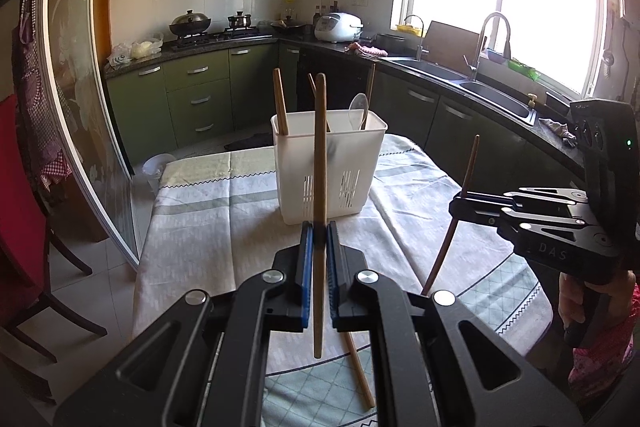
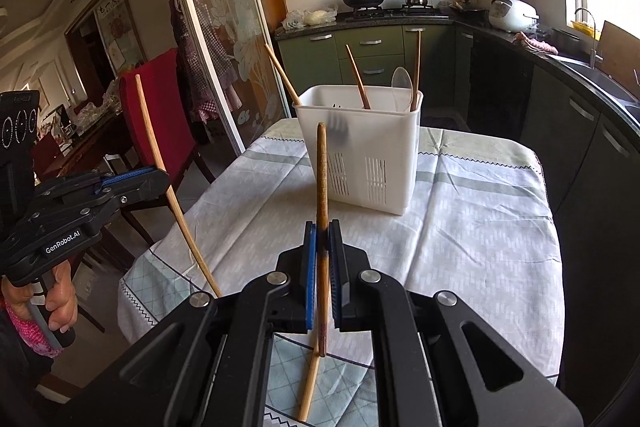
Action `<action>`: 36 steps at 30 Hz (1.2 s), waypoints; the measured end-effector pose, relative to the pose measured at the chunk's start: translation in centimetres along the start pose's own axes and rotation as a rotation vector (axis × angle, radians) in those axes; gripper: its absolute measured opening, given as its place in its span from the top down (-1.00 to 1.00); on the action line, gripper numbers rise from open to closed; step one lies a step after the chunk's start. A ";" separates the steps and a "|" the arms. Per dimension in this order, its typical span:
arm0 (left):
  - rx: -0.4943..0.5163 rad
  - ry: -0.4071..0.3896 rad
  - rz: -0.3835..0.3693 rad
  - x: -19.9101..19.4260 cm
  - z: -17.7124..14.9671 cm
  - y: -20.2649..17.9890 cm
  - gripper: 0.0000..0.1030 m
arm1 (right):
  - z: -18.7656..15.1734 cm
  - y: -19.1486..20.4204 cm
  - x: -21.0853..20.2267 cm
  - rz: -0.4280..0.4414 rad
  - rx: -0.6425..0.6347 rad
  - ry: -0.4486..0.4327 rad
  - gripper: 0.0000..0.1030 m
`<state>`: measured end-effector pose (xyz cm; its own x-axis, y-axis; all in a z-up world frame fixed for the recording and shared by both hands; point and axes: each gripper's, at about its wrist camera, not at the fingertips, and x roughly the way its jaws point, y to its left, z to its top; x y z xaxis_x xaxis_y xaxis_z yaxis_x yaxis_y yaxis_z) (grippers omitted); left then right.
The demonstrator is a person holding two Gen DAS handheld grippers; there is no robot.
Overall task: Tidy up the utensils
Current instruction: 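Carry the chopstick into the white holder and open the left gripper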
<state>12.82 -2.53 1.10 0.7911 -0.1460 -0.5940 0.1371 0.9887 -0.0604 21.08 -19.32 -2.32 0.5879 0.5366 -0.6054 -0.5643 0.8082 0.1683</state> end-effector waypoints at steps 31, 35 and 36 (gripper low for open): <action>-0.002 -0.149 0.102 11.2 14.5 -0.4 0.68 | 1.6 -5.4 -5.7 -0.024 0.085 -0.100 0.86; 0.006 -0.166 0.088 9.5 13.9 -0.1 0.46 | 4.4 -4.6 -6.0 -0.025 0.074 -0.145 0.86; 0.008 -0.170 0.080 8.9 13.8 -0.1 0.46 | 5.3 -4.4 -6.1 -0.021 0.071 -0.160 0.86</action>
<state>28.01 -4.40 6.89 0.8891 -0.0710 -0.4522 0.0738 0.9972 -0.0115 23.00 -24.84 4.77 0.6870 0.5468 -0.4786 -0.5119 0.8316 0.2153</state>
